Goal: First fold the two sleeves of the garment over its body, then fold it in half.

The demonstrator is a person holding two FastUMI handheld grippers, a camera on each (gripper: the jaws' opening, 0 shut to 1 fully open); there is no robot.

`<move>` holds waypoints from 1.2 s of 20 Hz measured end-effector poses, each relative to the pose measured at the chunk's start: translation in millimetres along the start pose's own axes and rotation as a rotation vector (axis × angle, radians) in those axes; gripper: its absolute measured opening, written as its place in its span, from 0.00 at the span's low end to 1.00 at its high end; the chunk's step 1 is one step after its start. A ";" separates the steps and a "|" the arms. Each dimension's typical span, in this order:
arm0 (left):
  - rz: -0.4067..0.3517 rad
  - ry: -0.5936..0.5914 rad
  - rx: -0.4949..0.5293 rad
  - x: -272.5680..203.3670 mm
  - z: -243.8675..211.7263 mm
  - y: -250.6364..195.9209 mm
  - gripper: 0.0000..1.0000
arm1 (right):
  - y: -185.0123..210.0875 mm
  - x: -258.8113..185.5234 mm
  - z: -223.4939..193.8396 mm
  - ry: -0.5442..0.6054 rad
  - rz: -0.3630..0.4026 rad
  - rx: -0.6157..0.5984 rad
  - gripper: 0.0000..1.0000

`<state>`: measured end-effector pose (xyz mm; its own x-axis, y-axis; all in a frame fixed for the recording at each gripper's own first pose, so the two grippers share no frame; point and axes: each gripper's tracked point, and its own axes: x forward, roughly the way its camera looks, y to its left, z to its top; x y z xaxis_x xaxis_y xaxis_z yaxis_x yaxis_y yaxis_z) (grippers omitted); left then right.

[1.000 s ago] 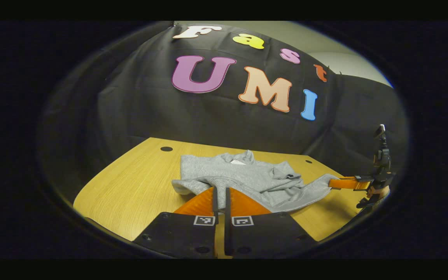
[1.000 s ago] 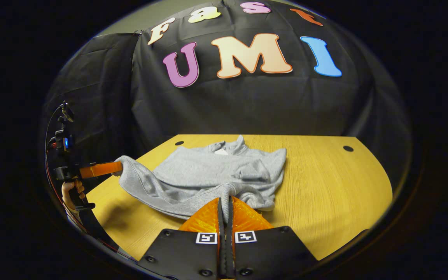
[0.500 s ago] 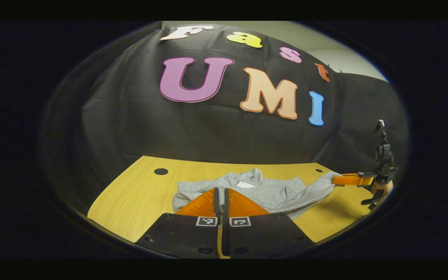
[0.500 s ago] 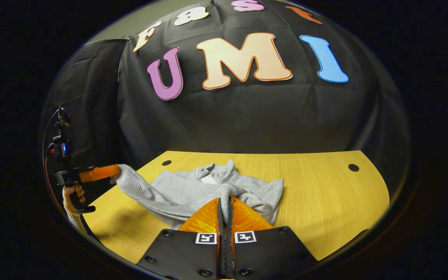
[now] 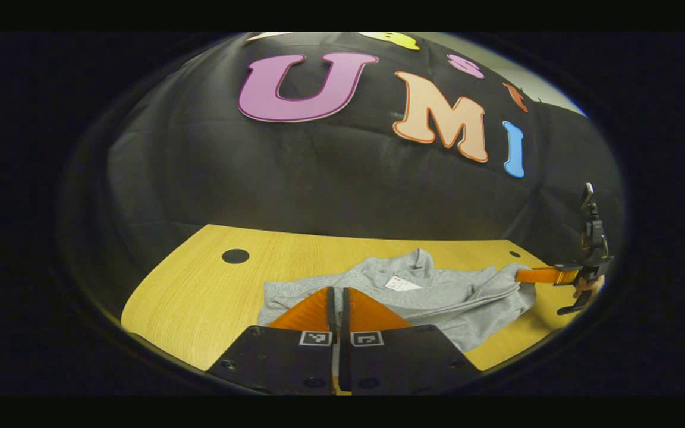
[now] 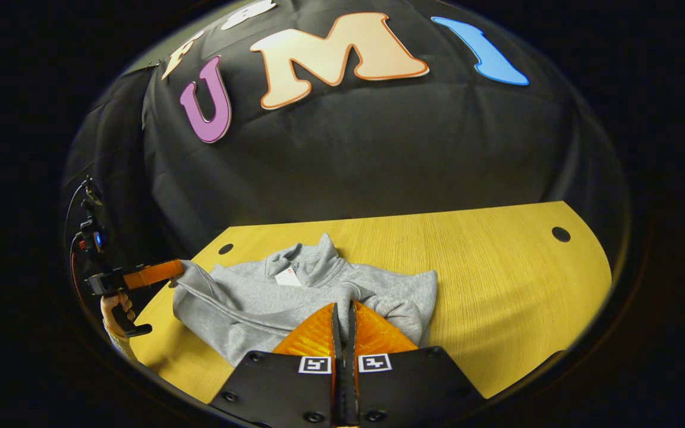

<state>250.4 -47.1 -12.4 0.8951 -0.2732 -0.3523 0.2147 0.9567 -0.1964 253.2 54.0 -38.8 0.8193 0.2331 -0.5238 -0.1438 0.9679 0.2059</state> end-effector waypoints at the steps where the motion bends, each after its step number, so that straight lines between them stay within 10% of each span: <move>1: 0.003 0.009 0.007 5.2 -3.6 1.7 0.00 | -1.8 5.9 -1.0 0.003 0.001 0.011 0.02; 8: 0.078 -0.042 0.093 16.1 3.4 21.1 0.14 | -17.7 14.0 21.2 -0.069 -0.034 0.018 0.31; 9: 0.092 -0.056 0.101 13.2 9.3 23.9 0.35 | -16.8 12.4 21.0 -0.072 -0.026 0.014 0.39; 11: 0.141 -0.094 0.117 3.1 21.1 34.1 0.76 | -12.1 5.6 24.1 -0.083 -0.022 -0.029 0.87; 12: 0.151 -0.118 0.113 -8.9 29.2 35.2 0.96 | -10.4 1.5 26.8 -0.092 -0.025 -0.060 0.84; 24: 0.146 -0.318 0.106 -142.6 55.8 14.6 0.91 | 57.3 -136.5 42.8 -0.381 0.036 -0.179 0.98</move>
